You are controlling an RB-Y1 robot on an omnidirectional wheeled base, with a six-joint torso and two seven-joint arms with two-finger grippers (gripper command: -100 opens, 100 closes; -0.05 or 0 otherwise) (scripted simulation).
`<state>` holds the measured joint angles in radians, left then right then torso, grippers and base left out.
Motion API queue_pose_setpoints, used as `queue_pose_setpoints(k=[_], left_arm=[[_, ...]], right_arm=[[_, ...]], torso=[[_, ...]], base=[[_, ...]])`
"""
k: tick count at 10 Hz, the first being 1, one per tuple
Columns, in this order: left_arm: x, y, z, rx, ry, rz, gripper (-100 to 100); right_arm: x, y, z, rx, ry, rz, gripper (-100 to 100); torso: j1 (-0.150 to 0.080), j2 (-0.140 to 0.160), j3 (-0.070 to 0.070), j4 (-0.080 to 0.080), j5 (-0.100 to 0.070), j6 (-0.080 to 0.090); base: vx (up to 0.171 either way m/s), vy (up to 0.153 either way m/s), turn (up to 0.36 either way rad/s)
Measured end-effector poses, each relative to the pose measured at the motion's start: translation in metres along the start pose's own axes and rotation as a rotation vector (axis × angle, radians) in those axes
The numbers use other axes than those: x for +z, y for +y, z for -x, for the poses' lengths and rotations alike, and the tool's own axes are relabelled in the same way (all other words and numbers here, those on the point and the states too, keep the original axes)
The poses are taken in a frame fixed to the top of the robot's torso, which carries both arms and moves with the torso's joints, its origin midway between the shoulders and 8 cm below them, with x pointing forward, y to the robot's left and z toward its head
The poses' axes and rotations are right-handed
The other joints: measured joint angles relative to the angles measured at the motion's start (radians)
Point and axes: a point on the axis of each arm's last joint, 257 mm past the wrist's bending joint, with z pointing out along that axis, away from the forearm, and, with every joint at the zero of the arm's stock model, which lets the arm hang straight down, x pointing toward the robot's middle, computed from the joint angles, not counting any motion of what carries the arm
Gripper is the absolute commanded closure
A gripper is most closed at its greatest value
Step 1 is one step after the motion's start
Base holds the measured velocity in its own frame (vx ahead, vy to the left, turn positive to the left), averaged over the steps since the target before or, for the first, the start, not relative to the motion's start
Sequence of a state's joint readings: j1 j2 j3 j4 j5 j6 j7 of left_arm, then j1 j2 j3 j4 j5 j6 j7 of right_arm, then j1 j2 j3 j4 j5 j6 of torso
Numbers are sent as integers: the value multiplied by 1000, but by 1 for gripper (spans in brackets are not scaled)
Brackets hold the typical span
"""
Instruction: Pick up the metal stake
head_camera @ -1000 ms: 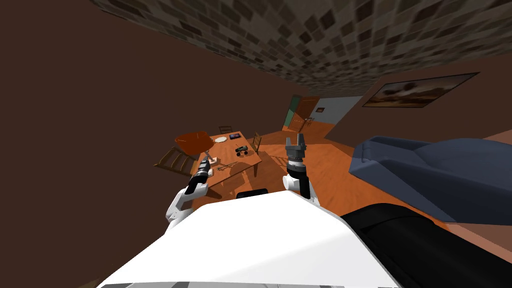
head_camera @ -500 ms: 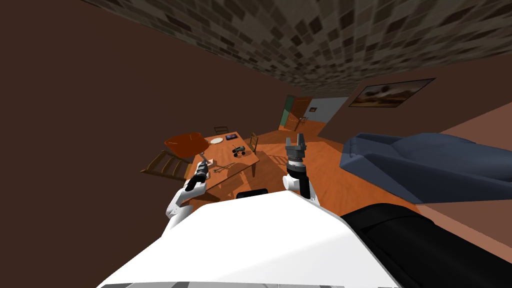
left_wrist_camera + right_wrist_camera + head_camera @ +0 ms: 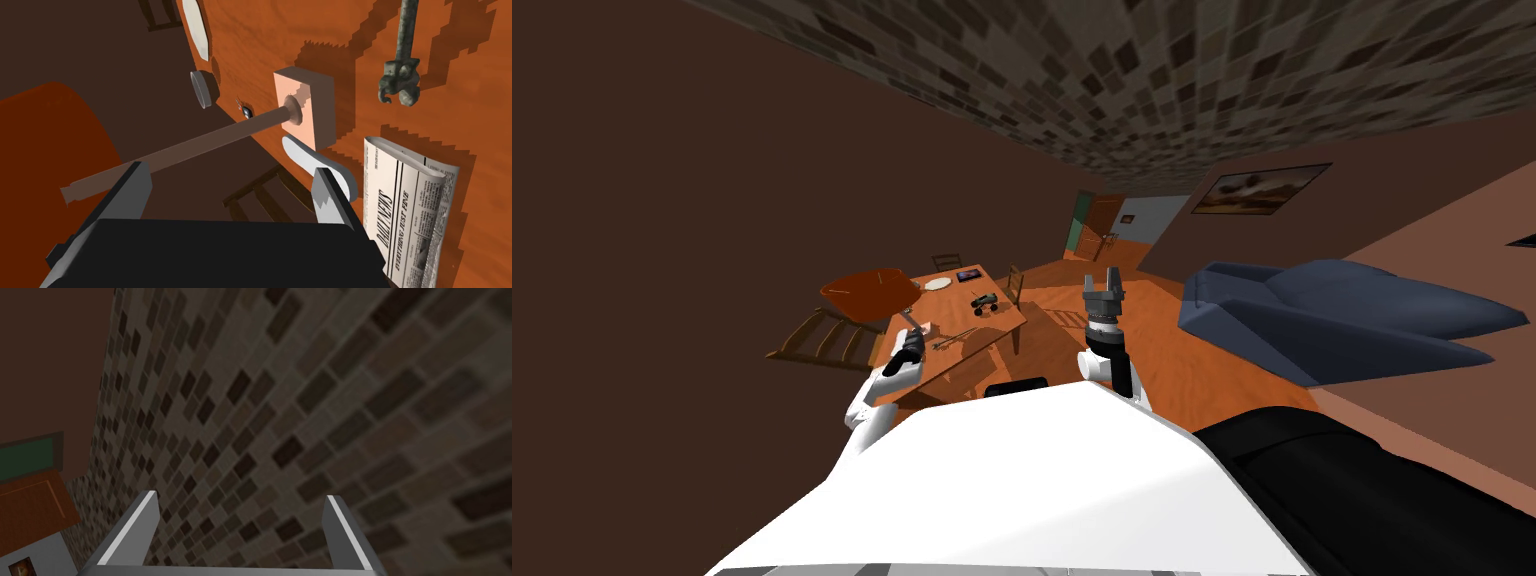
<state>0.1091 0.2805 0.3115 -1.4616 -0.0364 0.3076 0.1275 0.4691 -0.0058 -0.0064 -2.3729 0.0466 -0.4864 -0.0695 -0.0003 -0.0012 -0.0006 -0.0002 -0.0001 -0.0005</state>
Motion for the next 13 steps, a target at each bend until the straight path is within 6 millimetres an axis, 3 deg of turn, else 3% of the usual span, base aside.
queue_pose_setpoints(k=[7,13], left_arm=[[17,58,31,-50,-60,212,-100],[24,100,40,-99,-94,371,-100]], right_arm=[[0,0,0,0,0,0,0],[0,0,0,0,0,0,0]], torso=[[0,0,0,0,0,-1],[0,-1,-1,0,0,-1]], base=[[18,-10,-66],[28,-11,-43]])
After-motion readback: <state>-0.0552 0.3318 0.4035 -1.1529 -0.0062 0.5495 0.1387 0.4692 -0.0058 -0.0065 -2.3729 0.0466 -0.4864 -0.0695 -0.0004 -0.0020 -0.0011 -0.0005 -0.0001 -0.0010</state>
